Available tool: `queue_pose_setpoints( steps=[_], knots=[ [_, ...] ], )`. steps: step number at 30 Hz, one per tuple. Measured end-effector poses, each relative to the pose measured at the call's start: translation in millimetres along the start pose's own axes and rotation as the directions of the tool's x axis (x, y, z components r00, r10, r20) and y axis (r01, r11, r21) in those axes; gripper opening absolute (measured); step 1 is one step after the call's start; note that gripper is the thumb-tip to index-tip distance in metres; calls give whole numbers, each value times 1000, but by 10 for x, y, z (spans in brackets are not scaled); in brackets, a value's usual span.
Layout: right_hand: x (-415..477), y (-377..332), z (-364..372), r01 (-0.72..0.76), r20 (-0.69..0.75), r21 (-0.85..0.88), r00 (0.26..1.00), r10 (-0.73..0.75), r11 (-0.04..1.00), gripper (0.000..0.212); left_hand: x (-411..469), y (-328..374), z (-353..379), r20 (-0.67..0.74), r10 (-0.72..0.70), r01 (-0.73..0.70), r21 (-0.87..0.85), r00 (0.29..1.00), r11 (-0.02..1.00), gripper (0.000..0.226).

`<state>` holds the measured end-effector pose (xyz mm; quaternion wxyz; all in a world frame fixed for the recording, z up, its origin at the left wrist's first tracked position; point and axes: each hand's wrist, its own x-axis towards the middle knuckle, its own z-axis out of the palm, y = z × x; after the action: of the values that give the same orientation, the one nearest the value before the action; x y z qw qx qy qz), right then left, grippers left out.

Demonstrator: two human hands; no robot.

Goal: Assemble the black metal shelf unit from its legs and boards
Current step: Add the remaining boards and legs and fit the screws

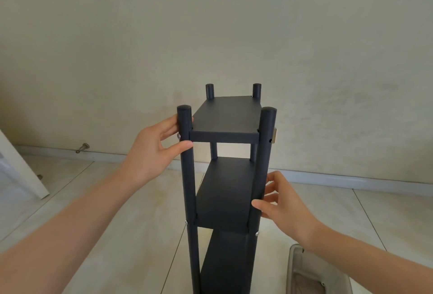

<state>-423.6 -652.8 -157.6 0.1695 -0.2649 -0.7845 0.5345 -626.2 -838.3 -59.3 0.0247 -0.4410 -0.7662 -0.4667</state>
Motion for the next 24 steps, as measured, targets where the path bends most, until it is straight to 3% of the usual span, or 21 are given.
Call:
queue_pose_setpoints(
  steps=[13,24],
  knots=[
    [-155,103,83,62,84,-131,995,-51,989,34,-442,-19,126,-102,-113,112,-18,988,994,59],
    [-230,102,141,105,164,-258,984,-63,960,32,-730,-42,166,-197,-192,188,-40,961,981,45]
  ],
)
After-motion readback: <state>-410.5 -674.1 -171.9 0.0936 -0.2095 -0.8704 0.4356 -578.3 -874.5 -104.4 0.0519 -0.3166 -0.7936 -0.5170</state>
